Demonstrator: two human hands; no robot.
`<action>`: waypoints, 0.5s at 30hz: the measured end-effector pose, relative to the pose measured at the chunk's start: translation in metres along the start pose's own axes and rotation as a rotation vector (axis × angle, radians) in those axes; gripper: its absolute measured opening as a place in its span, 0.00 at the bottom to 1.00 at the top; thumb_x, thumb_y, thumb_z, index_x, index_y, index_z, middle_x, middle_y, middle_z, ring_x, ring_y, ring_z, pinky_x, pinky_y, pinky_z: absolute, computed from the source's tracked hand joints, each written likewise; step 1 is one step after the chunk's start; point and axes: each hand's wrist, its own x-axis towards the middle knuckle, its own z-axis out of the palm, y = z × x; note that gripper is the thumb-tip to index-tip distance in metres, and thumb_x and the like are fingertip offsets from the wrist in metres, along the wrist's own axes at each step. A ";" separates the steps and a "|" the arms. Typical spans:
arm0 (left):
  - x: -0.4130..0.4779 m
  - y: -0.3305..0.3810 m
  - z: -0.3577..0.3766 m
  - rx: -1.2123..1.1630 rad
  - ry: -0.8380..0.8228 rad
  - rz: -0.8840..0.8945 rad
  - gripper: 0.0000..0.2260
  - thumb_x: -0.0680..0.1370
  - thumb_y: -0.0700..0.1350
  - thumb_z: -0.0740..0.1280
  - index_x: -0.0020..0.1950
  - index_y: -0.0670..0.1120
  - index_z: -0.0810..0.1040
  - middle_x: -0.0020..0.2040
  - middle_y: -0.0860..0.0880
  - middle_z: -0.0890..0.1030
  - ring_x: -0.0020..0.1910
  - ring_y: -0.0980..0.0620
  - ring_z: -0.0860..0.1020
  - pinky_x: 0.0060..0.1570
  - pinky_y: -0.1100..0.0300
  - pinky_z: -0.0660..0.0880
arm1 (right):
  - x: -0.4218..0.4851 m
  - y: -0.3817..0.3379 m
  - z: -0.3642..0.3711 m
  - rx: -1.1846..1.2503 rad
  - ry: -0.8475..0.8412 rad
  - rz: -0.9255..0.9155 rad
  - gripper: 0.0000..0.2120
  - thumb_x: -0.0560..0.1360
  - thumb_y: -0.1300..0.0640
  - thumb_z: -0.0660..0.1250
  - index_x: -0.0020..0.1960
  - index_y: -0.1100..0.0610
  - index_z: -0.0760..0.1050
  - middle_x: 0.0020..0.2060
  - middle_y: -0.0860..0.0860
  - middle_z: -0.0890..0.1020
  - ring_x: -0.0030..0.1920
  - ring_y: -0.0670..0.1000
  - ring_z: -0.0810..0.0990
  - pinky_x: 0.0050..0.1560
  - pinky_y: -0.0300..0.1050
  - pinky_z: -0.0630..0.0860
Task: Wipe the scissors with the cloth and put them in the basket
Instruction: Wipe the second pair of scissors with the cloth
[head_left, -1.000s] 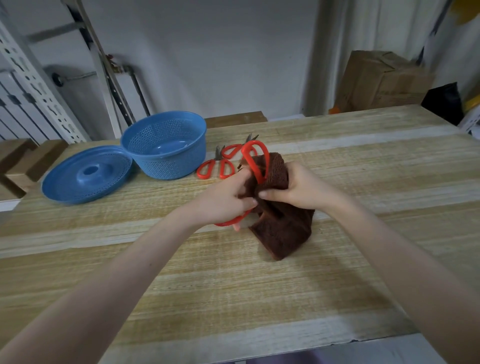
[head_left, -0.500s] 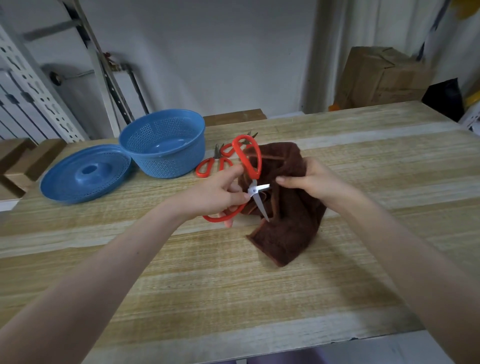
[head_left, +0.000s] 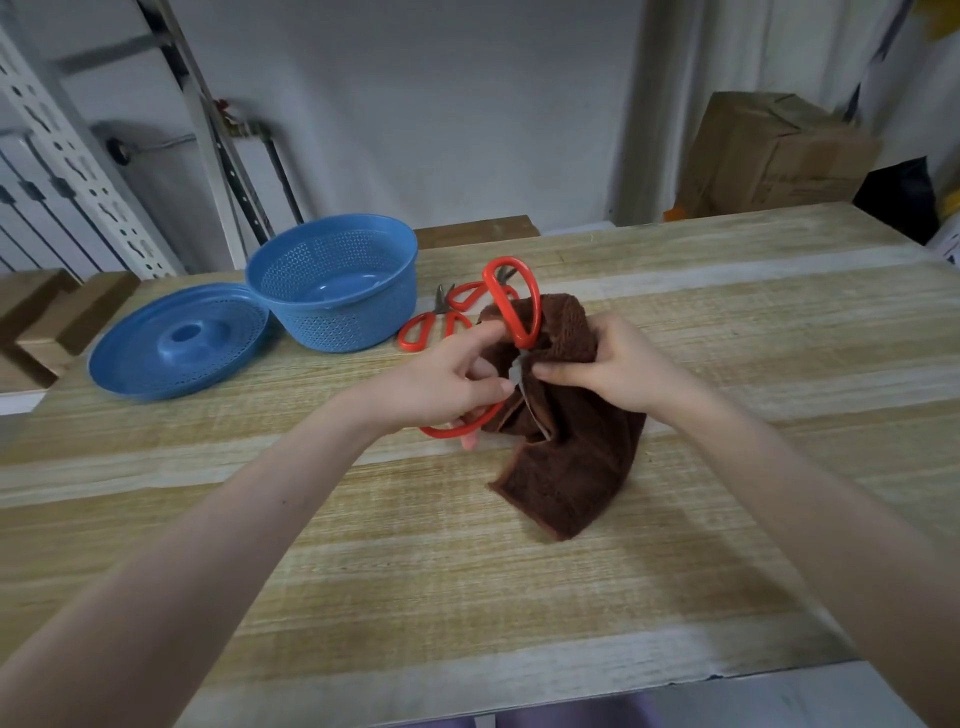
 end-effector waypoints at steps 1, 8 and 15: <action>-0.001 -0.001 0.000 -0.016 -0.007 -0.002 0.22 0.81 0.37 0.61 0.73 0.53 0.63 0.36 0.35 0.73 0.26 0.48 0.77 0.36 0.45 0.71 | 0.000 0.000 -0.001 0.006 -0.007 0.012 0.07 0.71 0.60 0.74 0.47 0.51 0.80 0.47 0.49 0.85 0.52 0.49 0.83 0.60 0.49 0.77; -0.012 -0.012 -0.012 -0.106 0.039 -0.068 0.22 0.81 0.36 0.62 0.72 0.55 0.65 0.30 0.47 0.68 0.26 0.51 0.74 0.32 0.57 0.77 | -0.002 0.008 -0.028 0.185 0.138 0.105 0.07 0.75 0.62 0.70 0.46 0.50 0.79 0.39 0.41 0.85 0.44 0.41 0.83 0.54 0.41 0.77; -0.011 -0.013 -0.011 -0.083 0.033 -0.077 0.22 0.81 0.36 0.62 0.71 0.56 0.65 0.28 0.50 0.68 0.26 0.51 0.74 0.35 0.55 0.74 | -0.005 -0.010 -0.010 -0.215 0.027 -0.083 0.09 0.79 0.52 0.65 0.54 0.54 0.79 0.49 0.48 0.83 0.50 0.43 0.81 0.51 0.34 0.75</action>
